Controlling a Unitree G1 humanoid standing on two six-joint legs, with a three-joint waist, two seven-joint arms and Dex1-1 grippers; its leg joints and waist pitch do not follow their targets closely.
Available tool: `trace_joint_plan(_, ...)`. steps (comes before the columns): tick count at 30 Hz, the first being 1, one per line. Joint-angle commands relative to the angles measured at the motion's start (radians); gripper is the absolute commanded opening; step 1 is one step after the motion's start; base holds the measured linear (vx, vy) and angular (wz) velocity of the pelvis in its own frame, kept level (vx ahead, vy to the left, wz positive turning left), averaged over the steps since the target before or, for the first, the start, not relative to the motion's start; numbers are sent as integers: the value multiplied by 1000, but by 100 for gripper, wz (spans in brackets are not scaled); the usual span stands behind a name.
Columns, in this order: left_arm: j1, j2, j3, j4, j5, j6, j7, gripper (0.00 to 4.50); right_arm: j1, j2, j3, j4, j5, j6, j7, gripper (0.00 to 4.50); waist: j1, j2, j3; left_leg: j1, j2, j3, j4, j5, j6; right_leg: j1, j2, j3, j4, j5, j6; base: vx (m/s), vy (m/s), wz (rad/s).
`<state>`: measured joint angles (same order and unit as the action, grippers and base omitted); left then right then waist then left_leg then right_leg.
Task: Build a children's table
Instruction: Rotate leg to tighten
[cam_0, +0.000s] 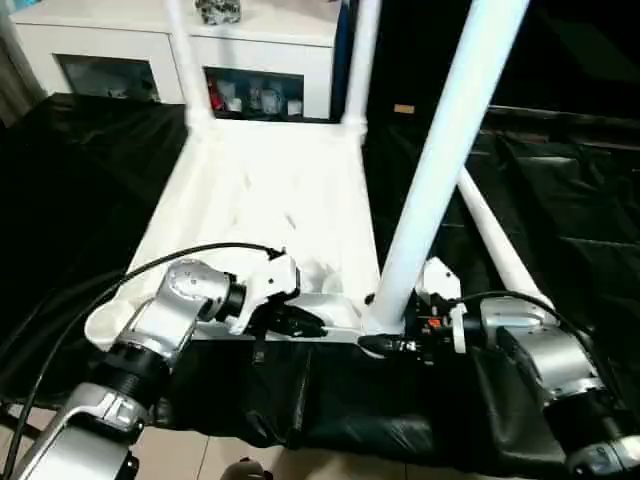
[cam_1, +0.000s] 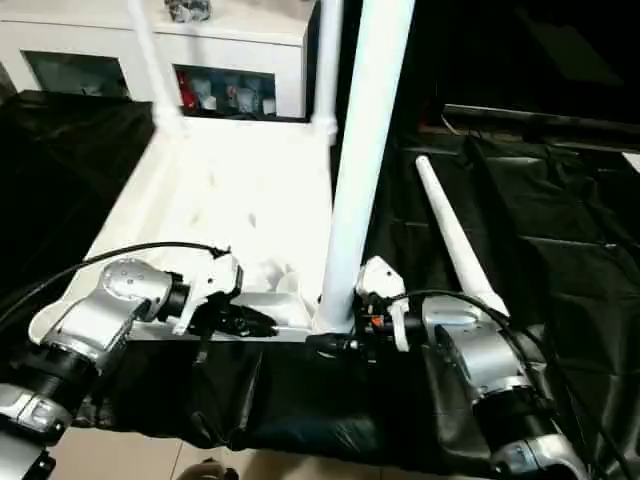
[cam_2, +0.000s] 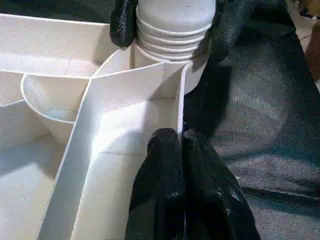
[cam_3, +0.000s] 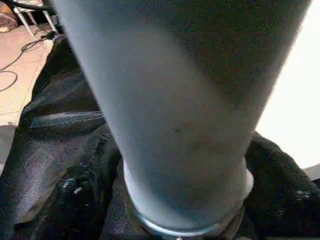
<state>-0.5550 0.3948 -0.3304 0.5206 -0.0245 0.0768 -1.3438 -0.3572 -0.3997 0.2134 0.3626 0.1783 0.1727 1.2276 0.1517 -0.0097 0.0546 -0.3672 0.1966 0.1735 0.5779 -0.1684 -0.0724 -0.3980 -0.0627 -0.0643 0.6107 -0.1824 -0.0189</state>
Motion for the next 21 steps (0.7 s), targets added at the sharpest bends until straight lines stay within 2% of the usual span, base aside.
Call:
trace_joint_plan(1, -35, -16, 10, 12, 14, -1, 64, 0, 21, 33, 122, -59, 9, 11, 106, 307, -3, -1, -64, 14, 40, -10, -66, -244, 24, 41, -85, 48, -84, -308, -166, 0, 0, 0)
trace_joint_plan(7, -24, -19, 19, 6, 7, -3, 76, 0, 21, 68, 98, -47, 12, 29, 47, 280, -4, -1, -64, 14, 40, -10, -66, -239, 26, 42, -85, 47, -83, -297, -171, 0, 0, 0)
trace_joint_plan(10, -14, -30, 40, -13, 2, 19, 125, 0, 5, 115, 65, -3, -5, 12, -55, 278, -9, -1, -61, 13, 39, -12, -69, -259, 15, 41, -87, 47, -86, -342, -161, 0, 0, 0)
trace_joint_plan(12, 0, -48, 59, -40, 9, 44, 196, 0, -28, 178, 21, 80, -39, -17, -215, 276, -21, 0, -55, 18, 36, -15, -73, -309, -6, 36, -90, 43, -98, -436, -144, 0, 0, 0)
trace_joint_plan(13, 5, -55, 65, -50, 10, 51, 218, 0, -42, 198, 6, 111, -51, -24, -270, 276, -26, 0, -55, 15, 37, -18, -74, -321, -14, 38, -93, 42, -96, -464, -138, 0, 0, 0)
trace_joint_plan(14, 12, -62, 69, -62, 10, 62, 237, 0, -54, 216, -6, 137, -60, -28, -319, 276, -37, -1, -52, 11, 33, -23, -78, -336, -25, 41, -92, 37, -102, -519, -117, 0, 0, 0)
trace_joint_plan(15, 21, -70, 73, -79, 13, 69, 260, 0, -68, 237, -21, 166, -65, -33, -370, 275, -47, 0, -53, 12, 33, -26, -79, -347, -30, 42, -92, 34, -107, -548, -101, 0, 0, 0)
trace_joint_plan(16, 33, -80, 76, -100, 16, 84, 283, 0, -84, 259, -36, 196, -69, -35, -424, 275, -50, -1, -53, 10, 33, -27, -79, -349, -29, 42, -93, 33, -107, -551, -96, 0, 0, 0)
trace_joint_plan(17, 49, -94, 78, -128, 23, 102, 315, 0, -101, 287, -56, 230, -70, -41, -488, 275, -63, 1, -50, 9, 33, -28, -81, -360, -34, 38, -93, 32, -109, -559, -99, 0, 0, 0)
trace_joint_plan(18, 69, -113, 80, -164, 33, 123, 355, 0, -121, 321, -81, 269, -72, -49, -562, 275, -73, 0, -50, 6, 32, -31, -80, -369, -36, 40, -94, 29, -111, -580, -93, -36, 17, -18)
trace_joint_plan(19, 73, -119, 82, -172, 34, 130, 366, 0, -125, 327, -85, 277, -75, -51, -578, 275, -77, 1, -50, 6, 31, -32, -80, -374, -38, 41, -95, 28, -112, -588, -91, -36, 17, -18)
trace_joint_plan(20, 81, -130, 85, -185, 36, 141, 384, 0, -132, 338, -92, 290, -83, -55, -604, 275, -79, 2, -53, 10, 30, -32, -78, -372, -32, 39, -93, 29, -115, -579, -85, 0, 0, 0)
trace_joint_plan(21, 96, -154, 87, -210, 43, 159, 422, 0, -143, 357, -102, 314, -92, -61, -647, 275, -83, 1, -54, 14, 31, -28, -76, -365, -25, 35, -91, 33, -113, -536, -103, 0, 0, 0)
